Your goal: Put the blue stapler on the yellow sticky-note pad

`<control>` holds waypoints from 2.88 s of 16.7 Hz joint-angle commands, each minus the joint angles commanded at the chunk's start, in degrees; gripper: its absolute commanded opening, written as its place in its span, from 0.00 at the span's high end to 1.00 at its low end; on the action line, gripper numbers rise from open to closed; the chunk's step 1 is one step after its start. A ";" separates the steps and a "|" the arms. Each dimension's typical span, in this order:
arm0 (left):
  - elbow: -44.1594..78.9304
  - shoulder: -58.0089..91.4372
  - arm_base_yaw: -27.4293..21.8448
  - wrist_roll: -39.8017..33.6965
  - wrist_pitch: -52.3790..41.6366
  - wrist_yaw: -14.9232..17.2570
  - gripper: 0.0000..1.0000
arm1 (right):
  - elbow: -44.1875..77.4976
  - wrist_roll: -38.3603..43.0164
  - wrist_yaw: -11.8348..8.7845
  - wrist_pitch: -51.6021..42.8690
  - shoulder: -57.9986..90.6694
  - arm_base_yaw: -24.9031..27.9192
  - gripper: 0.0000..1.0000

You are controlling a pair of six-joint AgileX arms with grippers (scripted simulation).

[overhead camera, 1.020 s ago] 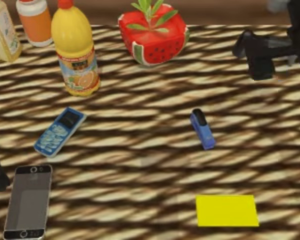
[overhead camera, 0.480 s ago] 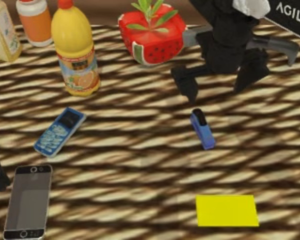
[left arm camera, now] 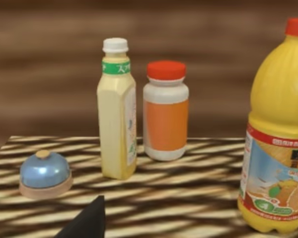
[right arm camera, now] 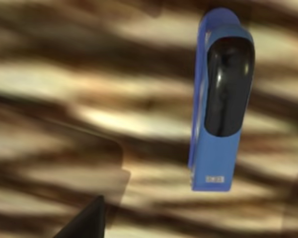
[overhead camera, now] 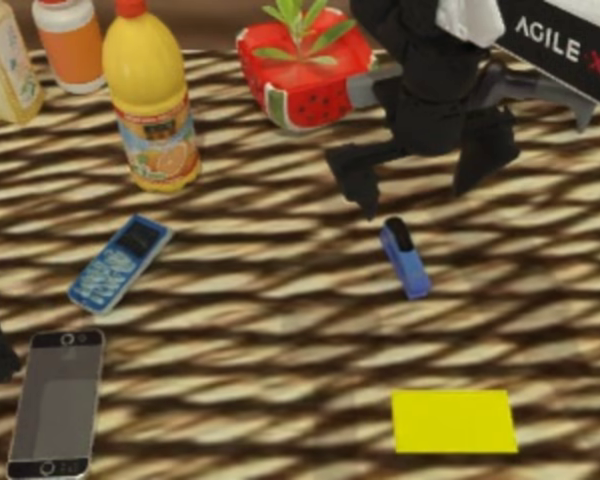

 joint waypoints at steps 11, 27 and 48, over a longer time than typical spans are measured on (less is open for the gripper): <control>0.00 0.00 0.00 0.00 0.00 0.00 0.00 | -14.68 0.14 0.04 18.62 3.68 0.10 0.00; 0.00 0.00 0.00 0.00 0.00 0.00 0.00 | -15.76 0.18 0.05 19.80 4.04 0.14 0.83; 0.00 0.00 0.00 0.00 0.00 0.00 0.00 | -1.11 0.05 0.09 1.18 0.46 0.40 1.00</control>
